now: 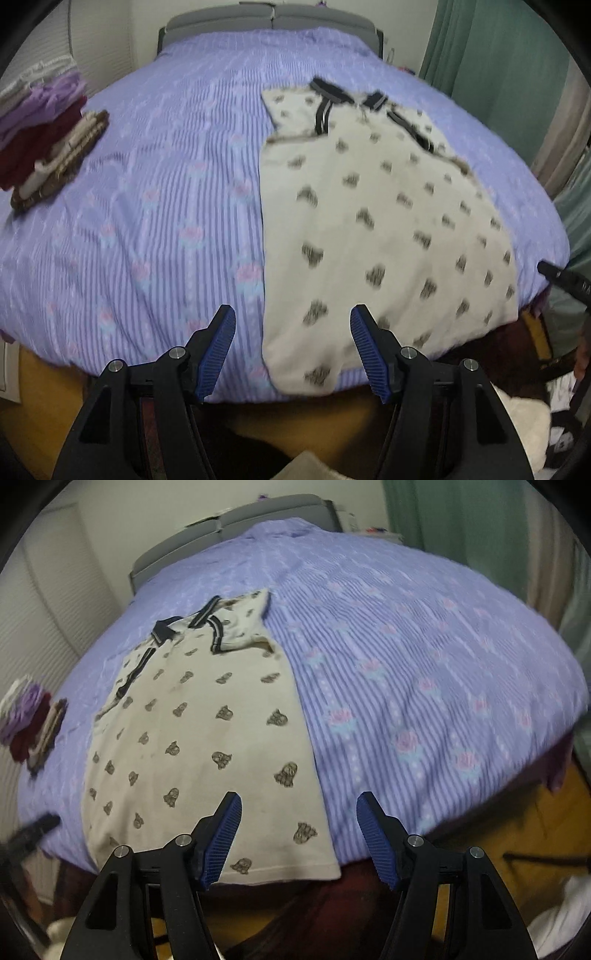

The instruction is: Fold small clothes

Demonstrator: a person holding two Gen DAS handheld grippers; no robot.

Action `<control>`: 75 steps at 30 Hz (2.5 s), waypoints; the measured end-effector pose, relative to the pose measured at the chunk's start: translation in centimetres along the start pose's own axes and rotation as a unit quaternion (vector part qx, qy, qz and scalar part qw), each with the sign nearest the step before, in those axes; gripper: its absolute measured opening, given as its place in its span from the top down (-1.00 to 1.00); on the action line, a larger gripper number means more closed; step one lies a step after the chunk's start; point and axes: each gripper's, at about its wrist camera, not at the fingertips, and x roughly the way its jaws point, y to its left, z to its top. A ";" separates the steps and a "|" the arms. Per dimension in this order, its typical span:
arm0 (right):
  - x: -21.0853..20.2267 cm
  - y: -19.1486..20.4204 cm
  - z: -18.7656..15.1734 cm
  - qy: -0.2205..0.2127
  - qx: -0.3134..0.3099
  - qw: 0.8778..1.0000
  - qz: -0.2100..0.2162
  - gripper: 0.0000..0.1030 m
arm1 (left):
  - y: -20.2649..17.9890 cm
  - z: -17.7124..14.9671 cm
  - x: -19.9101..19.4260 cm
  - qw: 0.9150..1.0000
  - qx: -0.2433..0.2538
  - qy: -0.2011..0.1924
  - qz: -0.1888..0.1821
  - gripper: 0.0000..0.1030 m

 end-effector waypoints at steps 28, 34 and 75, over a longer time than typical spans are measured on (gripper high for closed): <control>4.8 -0.3 -2.6 0.093 -0.043 0.994 -0.044 -0.27 | 2.6 -2.1 7.6 0.989 -0.061 0.111 -0.081 -0.12; 6.6 -0.1 -2.9 0.115 -0.065 0.990 -0.042 -0.23 | 2.8 -1.9 8.3 0.989 -0.055 0.107 -0.082 -0.07; -6.3 -0.3 3.9 -0.075 0.035 0.978 0.189 0.87 | 0.5 7.1 -7.5 0.980 -0.042 -0.169 -0.098 0.86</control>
